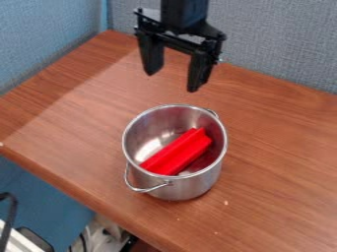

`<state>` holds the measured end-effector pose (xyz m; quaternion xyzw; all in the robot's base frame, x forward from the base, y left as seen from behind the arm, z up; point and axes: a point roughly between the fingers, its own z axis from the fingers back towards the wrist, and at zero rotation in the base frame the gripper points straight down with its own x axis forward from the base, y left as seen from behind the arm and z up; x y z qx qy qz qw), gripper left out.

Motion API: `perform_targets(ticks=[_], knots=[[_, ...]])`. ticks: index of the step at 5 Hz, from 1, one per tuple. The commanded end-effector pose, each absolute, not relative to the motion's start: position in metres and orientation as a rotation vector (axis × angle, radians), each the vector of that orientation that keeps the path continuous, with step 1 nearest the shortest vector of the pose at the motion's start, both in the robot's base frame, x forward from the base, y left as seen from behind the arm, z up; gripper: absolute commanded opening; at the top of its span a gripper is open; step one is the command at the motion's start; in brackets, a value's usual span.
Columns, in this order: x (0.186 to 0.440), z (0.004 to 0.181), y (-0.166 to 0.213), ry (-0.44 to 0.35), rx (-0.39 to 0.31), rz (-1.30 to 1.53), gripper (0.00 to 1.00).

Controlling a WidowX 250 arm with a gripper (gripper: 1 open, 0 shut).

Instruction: Move the red object from the metal pot to the table

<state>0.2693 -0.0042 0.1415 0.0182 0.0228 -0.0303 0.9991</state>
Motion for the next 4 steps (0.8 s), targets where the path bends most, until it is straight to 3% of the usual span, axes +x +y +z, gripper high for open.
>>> perform_targets(ticks=[1,2,4], knots=[[0.282,0.142,-0.011,0.014,0.037,-0.057,1.00],[0.292,0.140,-0.014,0.008,0.041,-0.046,1.00],[0.302,0.156,0.021,0.009,0.036,-0.098,1.00]])
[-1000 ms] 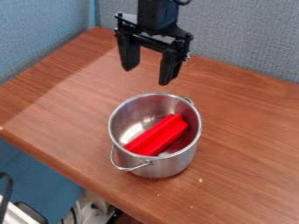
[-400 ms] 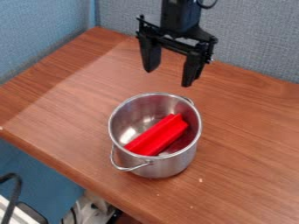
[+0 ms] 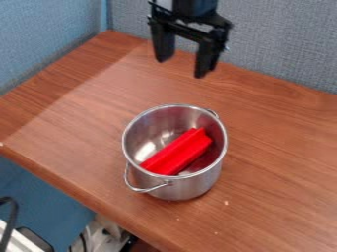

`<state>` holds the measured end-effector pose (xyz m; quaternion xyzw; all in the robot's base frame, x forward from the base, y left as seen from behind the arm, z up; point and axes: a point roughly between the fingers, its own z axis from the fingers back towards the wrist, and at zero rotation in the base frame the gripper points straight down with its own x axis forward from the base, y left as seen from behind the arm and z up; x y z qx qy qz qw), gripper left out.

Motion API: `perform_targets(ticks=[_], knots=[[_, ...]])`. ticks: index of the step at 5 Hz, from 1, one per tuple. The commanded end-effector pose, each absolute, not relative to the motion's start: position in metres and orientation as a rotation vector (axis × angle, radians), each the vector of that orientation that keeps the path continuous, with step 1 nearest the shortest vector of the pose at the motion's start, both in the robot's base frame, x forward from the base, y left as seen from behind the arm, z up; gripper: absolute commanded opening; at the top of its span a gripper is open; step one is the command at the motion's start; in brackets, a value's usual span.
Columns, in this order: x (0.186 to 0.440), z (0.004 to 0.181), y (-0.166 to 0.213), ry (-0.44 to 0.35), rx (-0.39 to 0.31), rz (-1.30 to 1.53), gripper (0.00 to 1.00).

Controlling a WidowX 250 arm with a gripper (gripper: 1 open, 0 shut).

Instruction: Move the red object from the metal pot to the table

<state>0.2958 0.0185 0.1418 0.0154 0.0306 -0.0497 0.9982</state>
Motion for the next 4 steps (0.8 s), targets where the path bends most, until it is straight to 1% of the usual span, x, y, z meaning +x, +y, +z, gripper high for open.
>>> perform_targets(ticks=[1,2,4], knots=[[0.305,0.148,0.011,0.027,0.035,-0.054,1.00],[0.309,0.143,-0.004,0.032,0.039,-0.022,1.00],[0.302,0.151,0.014,0.045,0.036,0.106,1.00]])
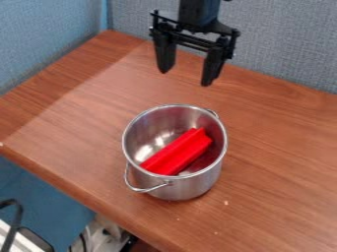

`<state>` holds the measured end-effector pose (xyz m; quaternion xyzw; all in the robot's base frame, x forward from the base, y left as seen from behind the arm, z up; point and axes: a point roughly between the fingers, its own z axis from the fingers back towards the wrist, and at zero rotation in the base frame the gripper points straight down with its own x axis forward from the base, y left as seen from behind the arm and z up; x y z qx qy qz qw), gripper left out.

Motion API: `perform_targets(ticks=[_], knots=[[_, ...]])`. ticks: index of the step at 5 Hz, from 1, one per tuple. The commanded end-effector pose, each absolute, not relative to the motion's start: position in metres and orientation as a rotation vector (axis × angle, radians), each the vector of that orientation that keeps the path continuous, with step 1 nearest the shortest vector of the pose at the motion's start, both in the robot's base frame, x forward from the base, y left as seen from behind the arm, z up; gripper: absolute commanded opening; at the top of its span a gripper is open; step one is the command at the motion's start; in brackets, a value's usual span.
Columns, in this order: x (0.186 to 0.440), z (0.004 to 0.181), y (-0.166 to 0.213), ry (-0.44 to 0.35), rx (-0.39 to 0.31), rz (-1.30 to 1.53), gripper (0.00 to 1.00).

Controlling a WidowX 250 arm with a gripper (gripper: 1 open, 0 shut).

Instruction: Move the red object from the metal pot to the table

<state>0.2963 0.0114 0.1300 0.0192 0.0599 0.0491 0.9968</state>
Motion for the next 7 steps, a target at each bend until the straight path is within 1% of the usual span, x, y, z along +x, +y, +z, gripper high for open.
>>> perform_targets(ticks=[1,2,3,4,5,7], knots=[[0.299,0.155,0.022,0.050,0.033,0.152,1.00],[0.294,0.145,0.023,0.063,0.039,0.129,1.00],[0.271,0.135,0.017,0.078,0.069,0.057,1.00],[0.255,0.148,0.016,0.082,0.082,0.017,1.00],[0.249,0.161,0.006,0.073,0.078,-0.016,1.00],[0.245,0.161,-0.003,0.095,0.073,0.051,1.00]])
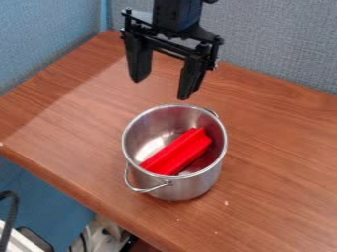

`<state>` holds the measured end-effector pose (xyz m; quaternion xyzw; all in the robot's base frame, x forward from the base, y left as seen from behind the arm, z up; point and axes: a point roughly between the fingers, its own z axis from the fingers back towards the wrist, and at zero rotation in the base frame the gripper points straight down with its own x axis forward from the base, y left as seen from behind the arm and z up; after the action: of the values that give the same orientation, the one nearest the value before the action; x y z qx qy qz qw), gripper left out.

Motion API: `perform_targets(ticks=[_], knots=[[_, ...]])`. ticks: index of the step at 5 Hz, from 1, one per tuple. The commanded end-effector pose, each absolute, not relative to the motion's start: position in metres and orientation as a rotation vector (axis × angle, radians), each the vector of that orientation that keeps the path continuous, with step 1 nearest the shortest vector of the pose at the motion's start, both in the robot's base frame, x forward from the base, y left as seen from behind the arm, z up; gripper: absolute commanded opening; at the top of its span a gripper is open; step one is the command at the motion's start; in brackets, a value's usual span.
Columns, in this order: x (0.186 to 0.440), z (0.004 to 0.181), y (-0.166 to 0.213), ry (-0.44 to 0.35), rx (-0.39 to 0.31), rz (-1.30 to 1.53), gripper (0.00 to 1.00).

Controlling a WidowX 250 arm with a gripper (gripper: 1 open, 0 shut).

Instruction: Move the red object from the metal pot to the table

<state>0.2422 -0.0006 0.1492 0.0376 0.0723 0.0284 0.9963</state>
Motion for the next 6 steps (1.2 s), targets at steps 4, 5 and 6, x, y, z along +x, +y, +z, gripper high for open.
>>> perform_targets(ticks=[4,5,6], knots=[[0.233,0.153,-0.093,0.089,0.078,0.077,1.00],[0.232,0.145,-0.095,0.076,0.078,0.069,1.00],[0.235,0.132,-0.095,0.074,0.100,0.108,1.00]])
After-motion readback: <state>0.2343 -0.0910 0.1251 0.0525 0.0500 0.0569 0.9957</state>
